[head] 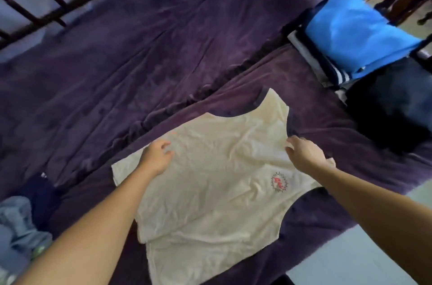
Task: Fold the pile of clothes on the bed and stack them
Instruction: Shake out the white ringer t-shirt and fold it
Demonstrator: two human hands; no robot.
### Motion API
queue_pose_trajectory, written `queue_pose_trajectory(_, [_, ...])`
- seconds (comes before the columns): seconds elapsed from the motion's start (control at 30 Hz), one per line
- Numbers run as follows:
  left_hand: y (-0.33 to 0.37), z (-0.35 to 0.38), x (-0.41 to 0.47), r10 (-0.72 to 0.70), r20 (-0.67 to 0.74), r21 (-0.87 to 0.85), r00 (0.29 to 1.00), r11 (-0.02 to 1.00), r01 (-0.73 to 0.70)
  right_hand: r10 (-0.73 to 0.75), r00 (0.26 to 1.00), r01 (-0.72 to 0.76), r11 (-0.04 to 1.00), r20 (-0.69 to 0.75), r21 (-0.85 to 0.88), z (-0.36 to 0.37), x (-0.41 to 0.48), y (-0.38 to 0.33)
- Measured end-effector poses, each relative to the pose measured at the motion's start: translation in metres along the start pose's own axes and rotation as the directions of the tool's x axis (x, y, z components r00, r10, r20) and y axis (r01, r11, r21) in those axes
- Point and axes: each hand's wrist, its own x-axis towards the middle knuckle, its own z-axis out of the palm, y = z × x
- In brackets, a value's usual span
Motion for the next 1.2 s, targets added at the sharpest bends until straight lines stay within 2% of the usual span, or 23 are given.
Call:
queue_pose_trajectory(0.13, [-0.075,-0.007,0.014,-0.150,-0.025,0.171,0.988,0.973,0.152,-0.212,0.977,0.211,0.975,-0.005,-0.075,0.006,0.053,-0.072])
queue_pose_trajectory(0.23, [-0.110,-0.006,0.041,-0.120,-0.092,0.348,0.988,0.926,0.145,-0.310,0.949,0.306,0.950,-0.057,-0.069,0.020,0.095,-0.122])
queue_pose_trajectory(0.33, [-0.141,-0.003,0.071,-0.093,-0.172,0.414,0.981,0.896,0.158,-0.374,0.923,0.371,0.927,-0.086,-0.055,0.040,0.129,-0.161])
queue_pose_trajectory(0.43, [-0.159,-0.002,0.092,-0.101,-0.221,0.410,0.970,0.893,0.186,-0.311,0.950,0.313,0.942,0.031,-0.120,0.059,0.146,-0.175])
queue_pose_trajectory(0.5, [-0.162,-0.008,0.098,-0.063,-0.290,0.421,0.955,0.887,0.187,-0.276,0.961,0.278,0.945,0.032,-0.171,0.067,0.147,-0.174])
queue_pose_trajectory(0.57, [-0.157,-0.021,0.104,-0.010,-0.363,0.402,0.932,0.900,0.167,-0.301,0.953,0.292,0.945,-0.040,-0.148,0.061,0.148,-0.176])
queue_pose_trajectory(0.67, [-0.143,-0.046,0.122,0.065,-0.519,0.338,0.852,0.932,0.134,-0.305,0.927,0.300,0.952,-0.220,-0.055,0.043,0.162,-0.190])
queue_pose_trajectory(0.77, [-0.133,-0.054,0.138,0.049,-0.567,0.304,0.823,0.940,0.154,-0.232,0.940,0.231,0.972,-0.251,-0.031,0.035,0.178,-0.201])
queue_pose_trajectory(0.87, [-0.128,-0.037,0.126,0.055,-0.547,0.282,0.836,0.952,0.122,-0.241,0.948,0.224,0.969,-0.208,-0.099,0.042,0.164,-0.196])
queue_pose_trajectory(0.97, [-0.127,0.004,0.081,0.178,-0.453,0.315,0.874,0.949,-0.030,-0.376,0.888,0.361,0.927,-0.264,-0.107,0.061,0.116,-0.173])
queue_pose_trajectory(1.03, [-0.127,0.039,0.038,0.220,-0.348,0.284,0.912,0.951,-0.121,-0.444,0.861,0.439,0.895,-0.249,-0.080,0.078,0.071,-0.148])
queue_pose_trajectory(1.13, [-0.132,0.098,-0.035,0.261,-0.127,0.271,0.957,0.937,-0.219,-0.525,0.846,0.515,0.850,-0.090,-0.115,0.108,-0.008,-0.103])
queue_pose_trajectory(1.2, [-0.138,0.136,-0.083,0.264,0.047,0.282,0.963,0.922,-0.266,-0.553,0.833,0.552,0.826,0.020,-0.111,0.126,-0.056,-0.075])
